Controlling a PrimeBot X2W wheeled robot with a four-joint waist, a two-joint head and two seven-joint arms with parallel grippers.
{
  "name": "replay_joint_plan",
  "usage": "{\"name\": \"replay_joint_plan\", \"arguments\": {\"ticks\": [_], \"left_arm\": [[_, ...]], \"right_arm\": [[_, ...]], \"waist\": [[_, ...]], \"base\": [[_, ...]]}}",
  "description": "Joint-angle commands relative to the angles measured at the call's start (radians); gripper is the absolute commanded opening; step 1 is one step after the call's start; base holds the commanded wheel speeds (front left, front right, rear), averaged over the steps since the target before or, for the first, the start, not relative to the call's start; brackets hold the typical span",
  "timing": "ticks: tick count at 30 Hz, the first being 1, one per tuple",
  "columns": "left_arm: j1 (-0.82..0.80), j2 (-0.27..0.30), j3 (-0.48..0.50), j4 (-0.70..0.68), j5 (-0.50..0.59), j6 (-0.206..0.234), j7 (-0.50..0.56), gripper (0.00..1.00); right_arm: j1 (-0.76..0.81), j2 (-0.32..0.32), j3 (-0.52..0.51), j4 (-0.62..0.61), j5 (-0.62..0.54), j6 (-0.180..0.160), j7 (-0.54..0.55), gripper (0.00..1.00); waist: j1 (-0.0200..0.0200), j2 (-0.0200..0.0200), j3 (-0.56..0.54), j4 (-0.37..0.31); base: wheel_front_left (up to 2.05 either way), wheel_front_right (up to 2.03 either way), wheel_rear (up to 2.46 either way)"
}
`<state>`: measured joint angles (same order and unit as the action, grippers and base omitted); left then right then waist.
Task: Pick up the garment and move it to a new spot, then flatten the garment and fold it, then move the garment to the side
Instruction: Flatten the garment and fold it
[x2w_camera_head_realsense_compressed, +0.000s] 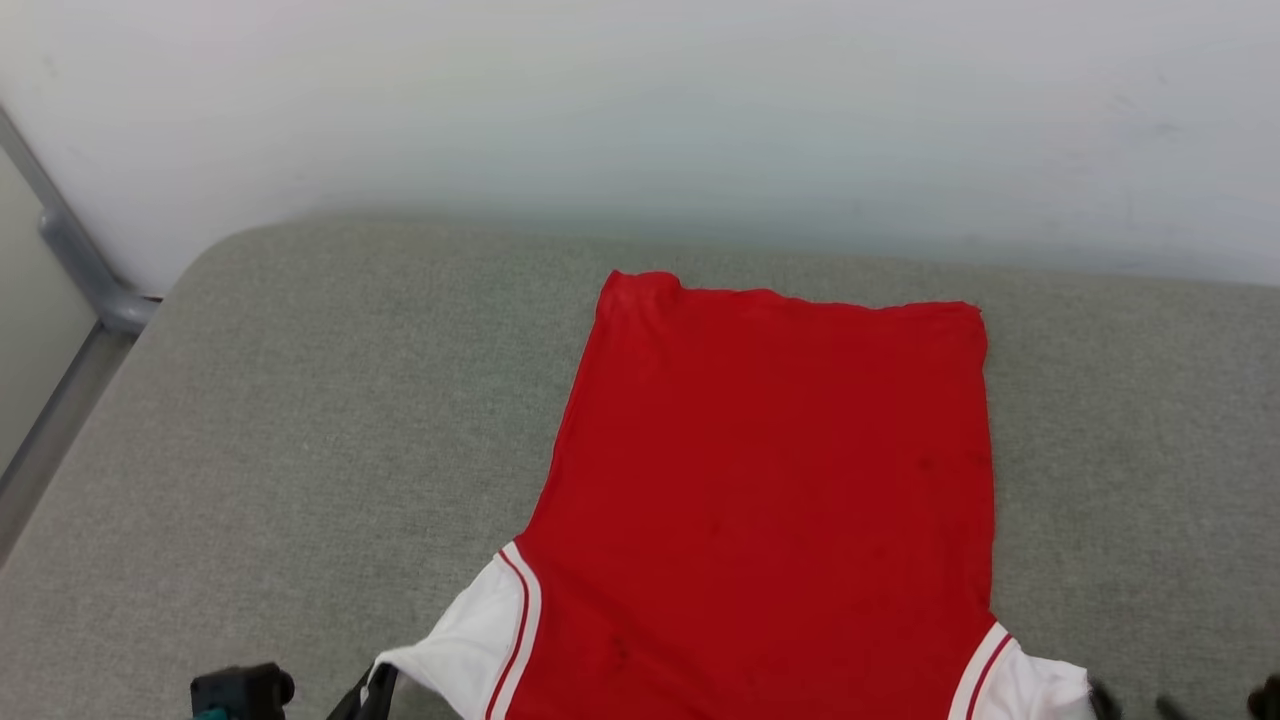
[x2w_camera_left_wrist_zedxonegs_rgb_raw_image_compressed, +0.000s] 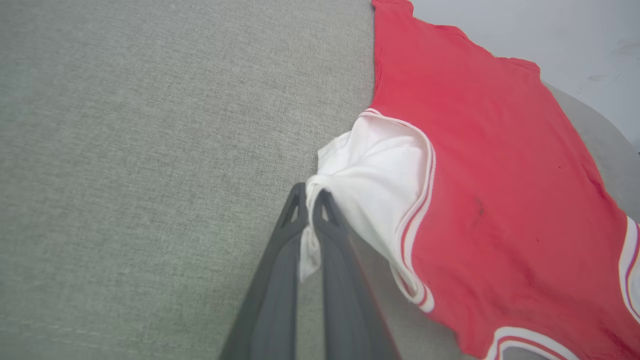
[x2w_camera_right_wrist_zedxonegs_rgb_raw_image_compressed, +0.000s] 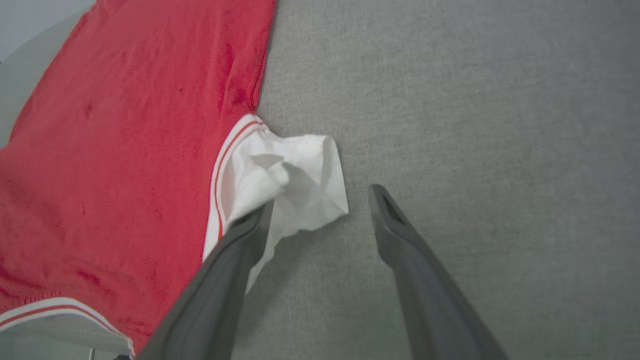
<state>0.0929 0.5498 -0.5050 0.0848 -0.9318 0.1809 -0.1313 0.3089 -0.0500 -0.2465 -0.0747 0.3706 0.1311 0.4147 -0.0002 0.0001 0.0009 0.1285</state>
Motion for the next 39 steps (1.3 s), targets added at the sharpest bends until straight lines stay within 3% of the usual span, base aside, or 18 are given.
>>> {"name": "replay_joint_plan", "arguments": {"ticks": [1, 8, 15, 18, 27, 31, 35, 36, 37, 38, 39], "left_arm": [[-0.026, 0.0, 0.004, -0.009, 0.006, -0.006, -0.006, 0.0], [-0.121, -0.009, 0.007, -0.041, 0.039, -0.024, -0.022, 0.0], [-0.22, -0.029, -0.018, -0.065, 0.075, -0.062, -0.034, 0.0], [-0.269, -0.046, -0.028, -0.064, 0.091, -0.086, -0.042, 0.0], [-0.399, -0.107, -0.041, -0.058, 0.124, -0.148, -0.091, 0.0], [-0.424, -0.117, -0.045, -0.051, 0.134, -0.163, -0.1, 0.0], [-0.433, -0.126, -0.042, -0.036, 0.135, -0.173, -0.107, 0.0], [-0.434, -0.129, -0.043, -0.033, 0.133, -0.176, -0.109, 0.0], [-0.436, -0.131, -0.044, -0.028, 0.133, -0.179, -0.111, 0.0], [-0.437, -0.132, -0.045, -0.023, 0.134, -0.18, -0.11, 0.0], [-0.436, -0.132, -0.046, -0.018, 0.133, -0.182, -0.111, 0.0]], "right_arm": [[-0.049, -0.001, -0.008, -0.002, -0.026, -0.001, -0.038, 1.0], [-0.366, -0.008, -0.058, 0.14, -0.138, -0.001, -0.18, 1.0], [-0.657, -0.067, -0.09, 0.332, -0.165, -0.001, -0.124, 1.0], [-0.795, -0.122, -0.101, 0.423, -0.181, -0.001, -0.024, 1.0], [-1.191, -0.205, -0.11, 0.575, -0.286, -0.001, 0.322, 1.0], [-1.252, -0.219, -0.095, 0.603, -0.323, -0.001, 0.378, 1.0], [-1.225, -0.209, -0.104, 0.677, -0.348, -0.001, 0.514, 1.0], [-1.212, -0.199, -0.115, 0.691, -0.354, -0.001, 0.552, 0.47], [-1.203, -0.194, -0.118, 0.696, -0.364, -0.001, 0.58, 0.16], [-1.197, -0.189, -0.127, 0.692, -0.371, -0.001, 0.59, 0.0], [-1.191, -0.183, -0.138, 0.688, -0.38, -0.001, 0.6, 0.0]], "waist": [[0.0002, -0.0001, 0.02, 0.006], [0.0002, -0.0001, 0.132, 0.03], [0.0002, -0.0001, 0.242, 0.092], [0.0002, -0.0001, 0.307, 0.119], [0.0002, -0.0001, 0.493, 0.193], [0.0002, -0.0001, 0.53, 0.209], [0.0002, -0.0001, 0.541, 0.211], [0.0002, -0.0001, 0.541, 0.211], [0.0002, -0.0001, 0.54, 0.211], [0.0002, -0.0001, 0.537, 0.21], [0.0002, -0.0001, 0.533, 0.208]], "base": [[0.0, 0.0, 0.0], [0.0, 0.0, 0.0], [0.0, 0.0, 0.0], [0.0, 0.0, 0.0], [0.0, 0.0, 0.0], [0.0, 0.0, 0.0], [0.0, 0.0, 0.0], [0.0, 0.0, 0.0], [0.0, 0.0, 0.0], [0.0, 0.0, 0.0], [0.0, 0.0, 0.0]]}}
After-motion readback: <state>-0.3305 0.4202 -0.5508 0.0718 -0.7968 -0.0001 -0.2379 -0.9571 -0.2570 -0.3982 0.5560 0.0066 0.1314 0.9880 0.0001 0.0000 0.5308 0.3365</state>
